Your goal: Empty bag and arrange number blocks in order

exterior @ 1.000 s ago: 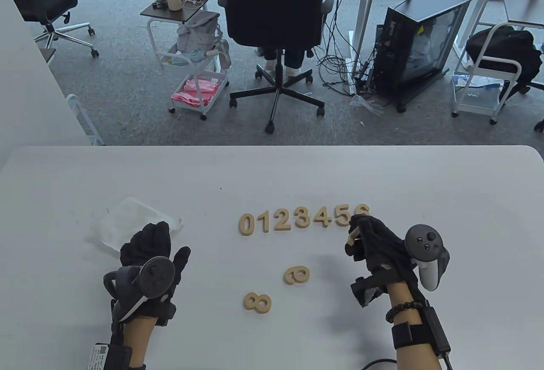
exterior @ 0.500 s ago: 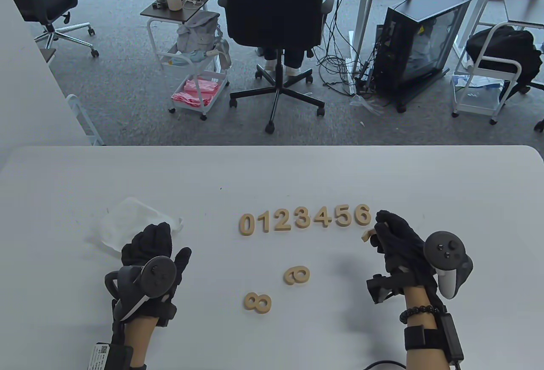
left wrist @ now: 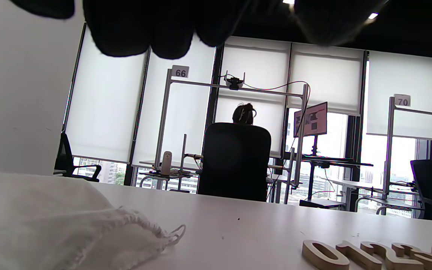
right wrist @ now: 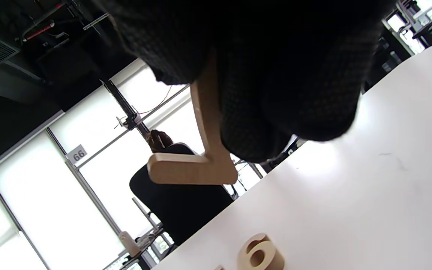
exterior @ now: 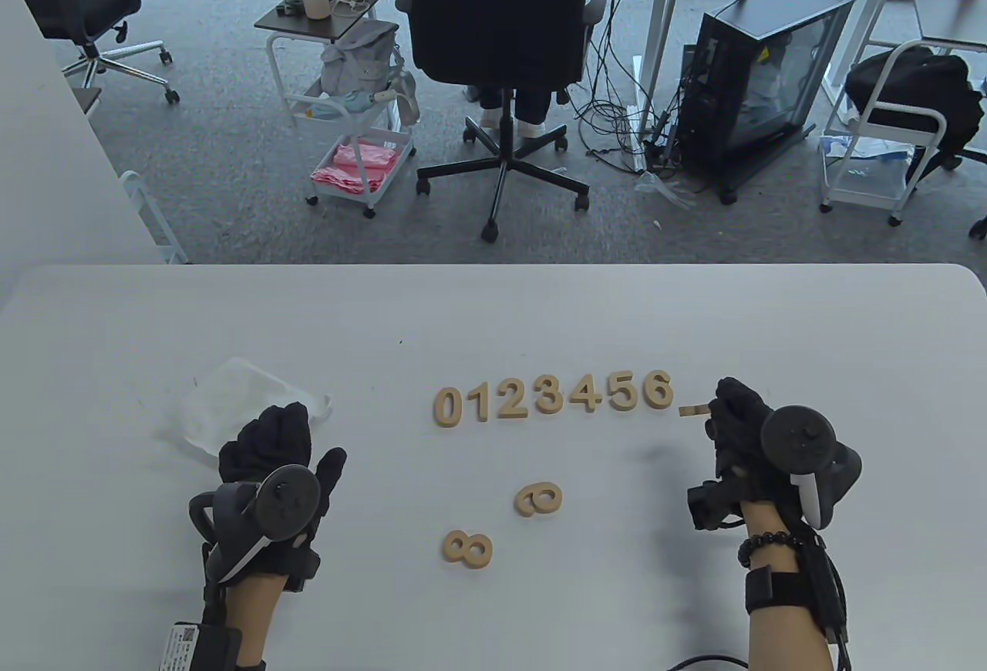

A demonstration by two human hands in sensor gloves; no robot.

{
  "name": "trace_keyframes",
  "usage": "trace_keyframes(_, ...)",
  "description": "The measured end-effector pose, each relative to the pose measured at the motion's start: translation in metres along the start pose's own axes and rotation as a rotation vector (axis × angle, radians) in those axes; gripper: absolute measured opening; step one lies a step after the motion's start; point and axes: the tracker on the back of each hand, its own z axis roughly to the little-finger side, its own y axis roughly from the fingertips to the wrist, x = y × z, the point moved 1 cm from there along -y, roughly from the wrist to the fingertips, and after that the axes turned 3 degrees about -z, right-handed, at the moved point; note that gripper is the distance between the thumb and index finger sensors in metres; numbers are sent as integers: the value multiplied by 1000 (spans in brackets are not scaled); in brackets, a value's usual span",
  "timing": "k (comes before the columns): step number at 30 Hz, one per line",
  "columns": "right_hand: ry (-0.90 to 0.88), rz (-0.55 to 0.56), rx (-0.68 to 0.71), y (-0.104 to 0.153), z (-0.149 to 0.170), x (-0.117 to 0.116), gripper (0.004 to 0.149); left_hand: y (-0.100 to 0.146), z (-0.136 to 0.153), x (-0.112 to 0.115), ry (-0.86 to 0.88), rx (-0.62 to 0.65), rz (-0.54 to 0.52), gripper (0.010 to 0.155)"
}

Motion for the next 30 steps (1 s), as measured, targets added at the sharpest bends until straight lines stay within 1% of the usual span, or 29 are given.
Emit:
trace_keyframes(2,85,34,-4,-9,1,2,43,0,0,0,-3,-2,1,77)
trace_keyframes(6,212,44,-18,-28,3,0,43,1,2,-1,-2,-14,-1,78)
trace_keyframes(10,330,22,-60,-49,9,-14,42,0,6,-1,-3,-29,-1,77)
trace_keyframes(12,377,8,-75,-57,11,-25,42,0,7,0,-6,-35,1,78)
trace_keyframes(17,469,-43,-80,-67,8,-58,41,-1,11,0,-11,-48,4,77)
trace_keyframes(19,493,-46,-84,-70,7,-68,41,-1,13,0,-13,-55,5,77)
trace_keyframes(22,517,-60,-70,-74,3,-80,42,-1,13,0,-13,-58,3,77)
trace_keyframes(25,574,-94,-46,-75,-3,-91,48,-2,14,0,-15,-60,5,77)
trace_keyframes(28,647,-133,-17,-76,-9,-100,46,-1,14,-1,-14,-62,5,78)
trace_keyframes(30,674,-173,-24,-77,-12,-106,43,-1,14,0,-14,-62,4,77)
